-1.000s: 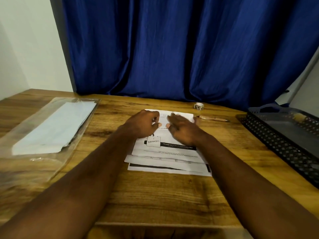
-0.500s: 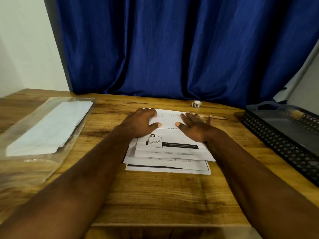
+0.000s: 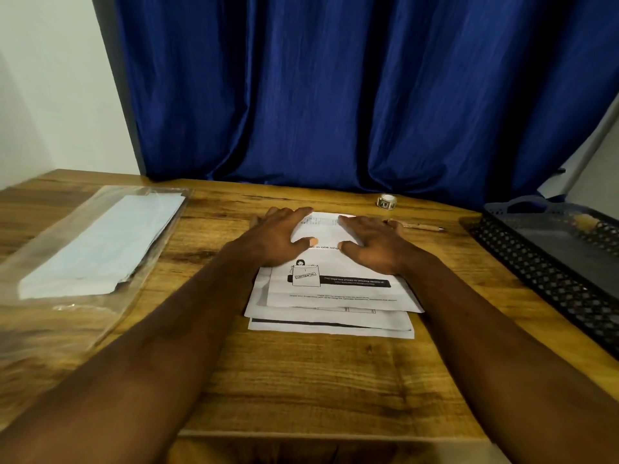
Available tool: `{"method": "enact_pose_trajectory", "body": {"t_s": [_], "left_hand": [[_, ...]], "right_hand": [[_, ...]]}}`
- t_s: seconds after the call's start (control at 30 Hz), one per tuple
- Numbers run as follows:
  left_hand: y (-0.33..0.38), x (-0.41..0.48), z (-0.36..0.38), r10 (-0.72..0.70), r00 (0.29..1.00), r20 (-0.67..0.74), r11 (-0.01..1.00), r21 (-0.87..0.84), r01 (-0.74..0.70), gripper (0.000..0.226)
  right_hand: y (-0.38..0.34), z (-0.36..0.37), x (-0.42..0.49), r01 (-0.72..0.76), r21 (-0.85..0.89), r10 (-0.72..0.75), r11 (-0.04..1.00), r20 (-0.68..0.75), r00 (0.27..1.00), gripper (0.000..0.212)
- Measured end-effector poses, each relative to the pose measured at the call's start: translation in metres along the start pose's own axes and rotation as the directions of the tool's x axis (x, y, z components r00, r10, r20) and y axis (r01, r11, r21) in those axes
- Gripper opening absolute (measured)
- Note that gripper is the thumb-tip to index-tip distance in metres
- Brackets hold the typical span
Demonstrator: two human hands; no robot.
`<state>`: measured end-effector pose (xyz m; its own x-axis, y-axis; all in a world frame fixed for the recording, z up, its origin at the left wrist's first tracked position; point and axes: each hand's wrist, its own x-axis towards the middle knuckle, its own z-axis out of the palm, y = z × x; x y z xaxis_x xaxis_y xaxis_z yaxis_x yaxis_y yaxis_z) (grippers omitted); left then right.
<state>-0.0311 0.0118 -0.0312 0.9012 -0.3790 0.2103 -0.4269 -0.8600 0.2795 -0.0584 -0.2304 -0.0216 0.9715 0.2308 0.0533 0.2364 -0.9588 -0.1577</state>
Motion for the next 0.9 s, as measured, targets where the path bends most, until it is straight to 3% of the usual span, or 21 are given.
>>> {"method": "enact_pose_trajectory", "body": {"t_s": [0.2,0.4,0.5,0.63,0.77,0.9], "left_hand": [[-0.005,0.002,0.000,0.018,0.999,-0.048,0.999,-0.031,-0.019,0.071],[-0.006,0.005,0.001,0.061,0.991,-0.118,0.996,-0.051,-0.067,0.075],[-0.004,0.003,-0.002,0.108,0.973,-0.204,0.991,-0.056,-0.122,0.078],[0.000,0.006,-0.007,0.110,0.962,-0.249,0.991,-0.043,-0.124,0.051],[0.005,0.005,-0.018,0.158,0.925,-0.347,0.978,-0.075,-0.195,0.023],[0.011,-0.001,-0.023,0.178,0.898,-0.403,0.968,-0.094,-0.234,0.012]], "right_hand": [[0.002,0.000,0.008,0.029,0.025,-0.028,0.999,-0.053,0.998,0.089],[0.004,0.001,0.008,0.073,0.095,-0.054,0.993,-0.188,0.981,0.087],[0.006,0.002,0.006,0.126,0.139,-0.083,0.982,-0.283,0.956,0.070],[0.007,-0.001,0.003,0.221,0.215,-0.116,0.951,-0.417,0.902,0.031],[0.005,-0.011,-0.003,0.196,0.106,-0.122,0.975,-0.481,0.868,0.016],[0.003,-0.020,-0.006,0.161,0.005,-0.132,0.987,-0.552,0.823,0.008]]}}
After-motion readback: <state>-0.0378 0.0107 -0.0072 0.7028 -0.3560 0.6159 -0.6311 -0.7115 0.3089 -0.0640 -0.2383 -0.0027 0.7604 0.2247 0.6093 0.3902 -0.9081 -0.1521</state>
